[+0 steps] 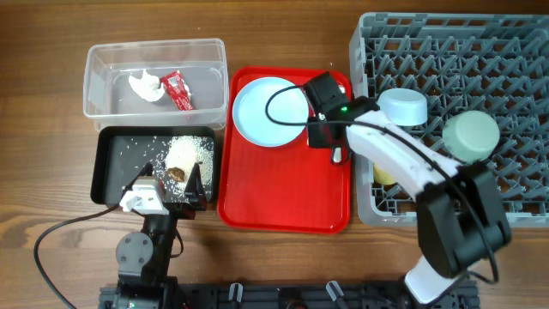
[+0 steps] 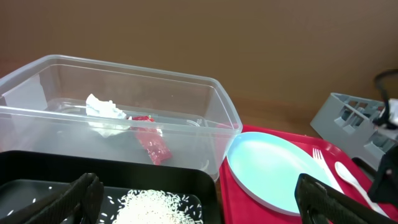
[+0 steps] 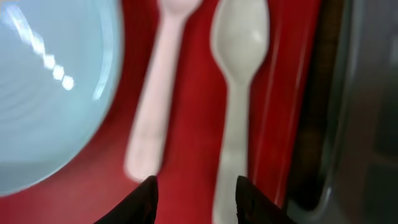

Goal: Sort waste into correct bins and load items into the dishwasher rack
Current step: 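Grasp the white spoon with the right gripper and put it in the rack, then grasp the white fork with the right gripper and put it in the rack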

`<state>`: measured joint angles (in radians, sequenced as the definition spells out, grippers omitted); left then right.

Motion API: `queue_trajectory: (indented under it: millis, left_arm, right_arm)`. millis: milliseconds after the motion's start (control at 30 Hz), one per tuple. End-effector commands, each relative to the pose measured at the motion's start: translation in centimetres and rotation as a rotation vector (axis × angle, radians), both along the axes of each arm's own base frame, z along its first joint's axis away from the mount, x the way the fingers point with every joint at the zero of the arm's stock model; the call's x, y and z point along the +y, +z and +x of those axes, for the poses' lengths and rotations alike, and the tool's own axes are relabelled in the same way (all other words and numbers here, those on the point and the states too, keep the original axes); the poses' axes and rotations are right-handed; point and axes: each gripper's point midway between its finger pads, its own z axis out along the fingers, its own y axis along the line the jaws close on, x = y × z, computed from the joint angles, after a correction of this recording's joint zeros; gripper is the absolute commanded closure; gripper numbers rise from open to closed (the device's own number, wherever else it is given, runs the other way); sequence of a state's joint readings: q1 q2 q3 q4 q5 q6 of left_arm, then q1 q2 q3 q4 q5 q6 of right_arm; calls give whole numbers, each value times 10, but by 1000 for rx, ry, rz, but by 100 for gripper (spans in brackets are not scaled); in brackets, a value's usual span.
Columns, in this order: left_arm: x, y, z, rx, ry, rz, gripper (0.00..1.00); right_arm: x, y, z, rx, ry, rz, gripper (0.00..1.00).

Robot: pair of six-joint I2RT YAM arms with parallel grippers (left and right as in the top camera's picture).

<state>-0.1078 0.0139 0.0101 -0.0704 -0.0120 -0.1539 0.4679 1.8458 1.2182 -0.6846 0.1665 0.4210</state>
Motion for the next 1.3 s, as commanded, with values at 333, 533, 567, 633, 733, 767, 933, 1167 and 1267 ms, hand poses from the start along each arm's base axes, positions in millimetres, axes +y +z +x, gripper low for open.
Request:
queue_trajectory:
  millis: [333,533,567,633,733,767,933,1167,1267]
  left_arm:
    - [1,-1,0,-5,1,15,0]
    - [1,-1,0,-5,1,15,0]
    - [1,-1,0,-5,1,15,0]
    - [1,-1,0,-5,1,15,0]
    - [1,-1,0,-5,1,15,0]
    - [1,-1,0,-4,1,15,0]
    - [1,-1,0,-5,1,15,0]
    - [1,-1,0,-4,1,15,0]
    - [1,-1,0,-5,1,15,0]
  right_arm:
    - [-13,-36,10,53,7,-23,95]
    - [-16,88,23,-238,-1,65,95]
    - [-26,114,28,-323,-16,55,96]
    - [-52,149,39,-448,-59,6,96]
    - [-83,158,81,-563,0,-87,96]
    - [-88,154,89,-575,-9,-94,96]
    - [-108,106,128,-563,-34,-134,88]
    - [-13,157,69,-540,215,64,40]
    - [33,111,14,-276,175,239,49]
